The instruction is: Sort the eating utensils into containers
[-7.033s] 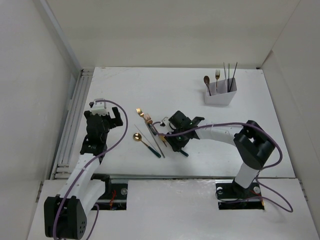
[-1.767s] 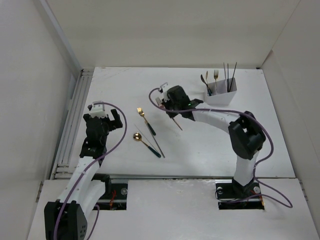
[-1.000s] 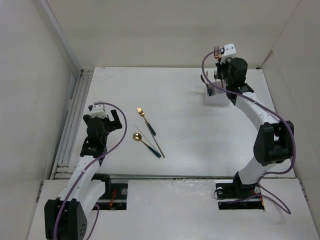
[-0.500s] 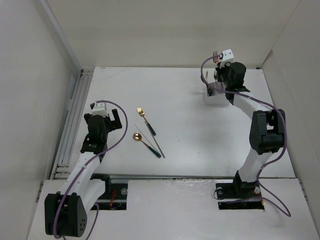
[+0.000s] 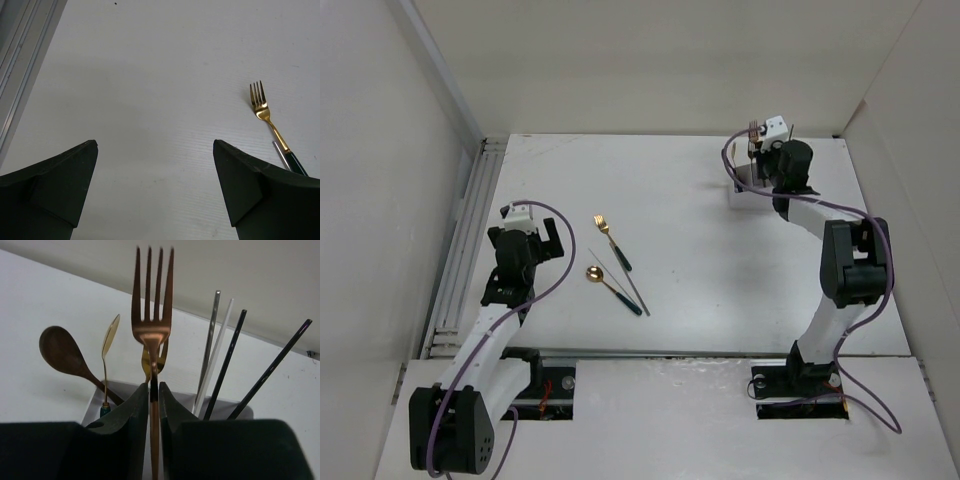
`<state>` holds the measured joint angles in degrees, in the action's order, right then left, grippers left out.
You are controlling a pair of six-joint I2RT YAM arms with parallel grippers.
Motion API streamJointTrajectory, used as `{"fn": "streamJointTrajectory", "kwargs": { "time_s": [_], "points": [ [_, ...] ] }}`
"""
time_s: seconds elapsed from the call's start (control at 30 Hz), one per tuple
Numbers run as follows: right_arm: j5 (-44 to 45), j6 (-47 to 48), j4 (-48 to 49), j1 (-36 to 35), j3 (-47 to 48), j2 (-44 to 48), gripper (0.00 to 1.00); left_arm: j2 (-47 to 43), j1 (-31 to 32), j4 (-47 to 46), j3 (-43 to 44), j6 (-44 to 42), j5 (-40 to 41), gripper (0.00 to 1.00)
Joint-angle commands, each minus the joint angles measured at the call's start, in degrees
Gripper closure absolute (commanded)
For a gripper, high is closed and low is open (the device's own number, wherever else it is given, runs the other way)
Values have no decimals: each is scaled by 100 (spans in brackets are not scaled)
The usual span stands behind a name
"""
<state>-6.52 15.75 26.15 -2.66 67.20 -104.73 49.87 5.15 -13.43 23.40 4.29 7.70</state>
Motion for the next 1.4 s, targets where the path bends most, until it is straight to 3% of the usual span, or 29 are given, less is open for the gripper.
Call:
{"fn": "streamJointTrajectory", "kwargs": {
  "time_s": [0.0, 0.17, 0.33, 0.43, 0.53, 0.67, 0.7, 0.87, 0.93, 1.07, 1.37],
  "points": [
    [-68, 34, 259, 28, -128, 198, 79, -118, -14, -221, 87, -60, 47, 0],
    [2, -19, 259, 28, -181, 453, 54, -179, -14, -221, 86, -8, -6, 0],
    [-156, -71, 259, -33, -357, 1145, 46, -285, -14, -221, 33, 115, 126, 0],
    [343, -72, -284, -533, -357, 1524, 42, -337, -14, -221, 33, 247, 126, 0],
    [801, -72, -1303, -1454, -24, 1666, 42, -337, -14, -274, -72, 300, 126, 0],
    [522, -72, -2393, -2817, 775, 1000, 40, -337, -14, -336, -125, 431, 65, 0],
    [416, -176, -2630, -3028, 1047, 476, 42, -337, -14, -336, -125, 432, 12, 0],
    [-138, -678, -4344, -3890, 3460, -1311, 69, -399, -14, -336, -125, 432, 64, 0],
    [-139, -748, -4583, -4040, 3869, -1907, 69, -468, -14, -336, -177, 432, 134, 0],
    [-191, -818, -4706, -4234, 4126, -2262, 71, -610, -14, -231, -230, 432, 187, 0],
    [-86, -1161, -4602, -4472, 3046, -2104, 66, -662, -14, -353, -283, 432, 188, 0]
  ]
}}
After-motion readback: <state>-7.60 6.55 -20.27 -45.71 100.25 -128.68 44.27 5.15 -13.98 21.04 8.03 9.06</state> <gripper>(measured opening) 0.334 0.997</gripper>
